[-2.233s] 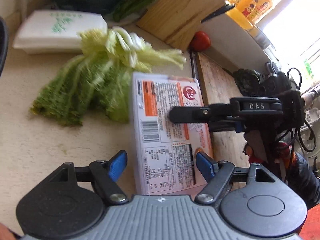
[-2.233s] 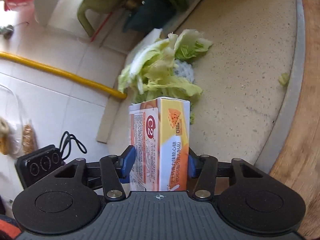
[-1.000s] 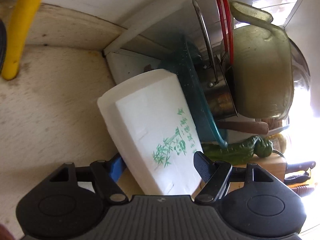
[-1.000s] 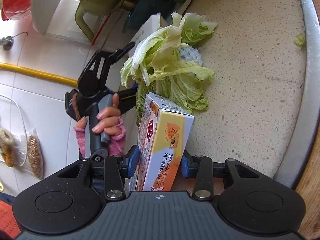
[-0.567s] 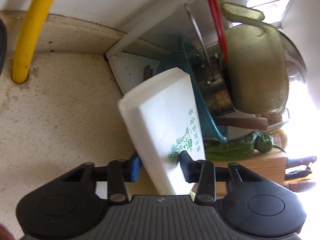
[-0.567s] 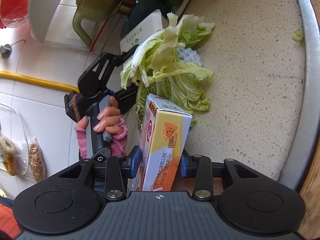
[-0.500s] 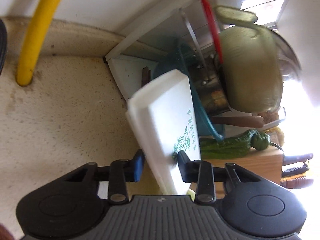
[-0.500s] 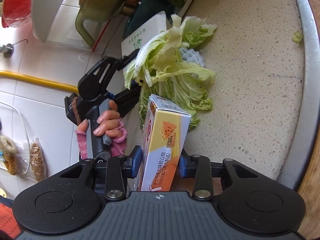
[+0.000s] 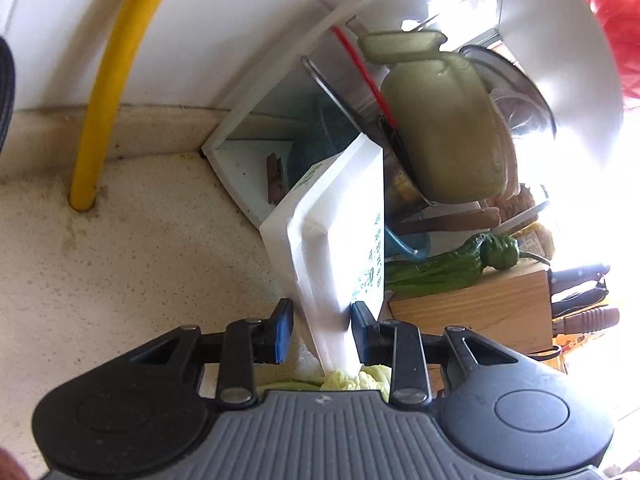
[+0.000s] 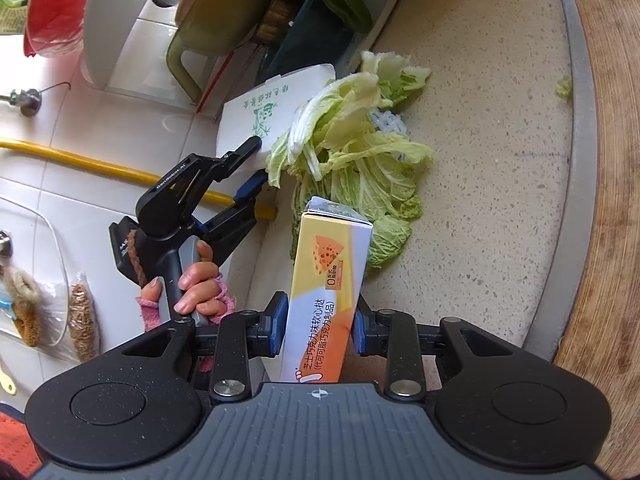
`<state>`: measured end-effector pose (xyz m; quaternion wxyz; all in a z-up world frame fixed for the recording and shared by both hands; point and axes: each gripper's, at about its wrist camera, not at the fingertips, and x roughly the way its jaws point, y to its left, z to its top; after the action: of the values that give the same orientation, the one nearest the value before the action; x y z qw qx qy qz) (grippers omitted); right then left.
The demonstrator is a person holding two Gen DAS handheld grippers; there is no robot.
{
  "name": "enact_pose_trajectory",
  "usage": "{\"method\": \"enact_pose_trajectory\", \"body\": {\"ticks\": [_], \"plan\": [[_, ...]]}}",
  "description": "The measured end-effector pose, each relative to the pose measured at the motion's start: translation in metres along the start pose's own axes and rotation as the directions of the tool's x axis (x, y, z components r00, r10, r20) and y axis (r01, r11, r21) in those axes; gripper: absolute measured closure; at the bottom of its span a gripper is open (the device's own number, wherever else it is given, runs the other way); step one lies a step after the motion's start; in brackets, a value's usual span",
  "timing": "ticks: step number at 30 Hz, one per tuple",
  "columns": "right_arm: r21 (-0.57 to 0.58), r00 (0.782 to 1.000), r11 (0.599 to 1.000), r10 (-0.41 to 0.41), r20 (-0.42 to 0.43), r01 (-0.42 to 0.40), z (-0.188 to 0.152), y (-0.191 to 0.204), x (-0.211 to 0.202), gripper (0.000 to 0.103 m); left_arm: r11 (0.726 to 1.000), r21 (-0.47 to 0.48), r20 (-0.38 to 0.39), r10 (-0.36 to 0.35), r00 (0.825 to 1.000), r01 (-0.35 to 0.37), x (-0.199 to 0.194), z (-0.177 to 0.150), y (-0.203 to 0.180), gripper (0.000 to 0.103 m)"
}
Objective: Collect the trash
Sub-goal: 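Lift the foam box with the left tool while the right tool holds the snack box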
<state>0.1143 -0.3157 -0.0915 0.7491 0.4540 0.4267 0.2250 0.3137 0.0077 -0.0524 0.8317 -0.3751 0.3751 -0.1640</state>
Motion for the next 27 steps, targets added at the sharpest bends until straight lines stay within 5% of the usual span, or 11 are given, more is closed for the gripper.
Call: {"method": "enact_pose_trajectory", "body": {"ticks": [11, 27], "plan": [[-0.03, 0.996, 0.999, -0.026, 0.09, 0.028, 0.007, 0.009, -0.024, 0.066, 0.983, 0.16, 0.022, 0.088, 0.996, -0.09, -0.054, -0.016, -0.013, 0.074], [-0.136, 0.995, 0.991, 0.001, 0.1, 0.013, 0.01, 0.029, -0.039, 0.067, 0.971, 0.186, 0.083, 0.135, 0.987, -0.148, -0.123, -0.055, -0.01, 0.075]]}}
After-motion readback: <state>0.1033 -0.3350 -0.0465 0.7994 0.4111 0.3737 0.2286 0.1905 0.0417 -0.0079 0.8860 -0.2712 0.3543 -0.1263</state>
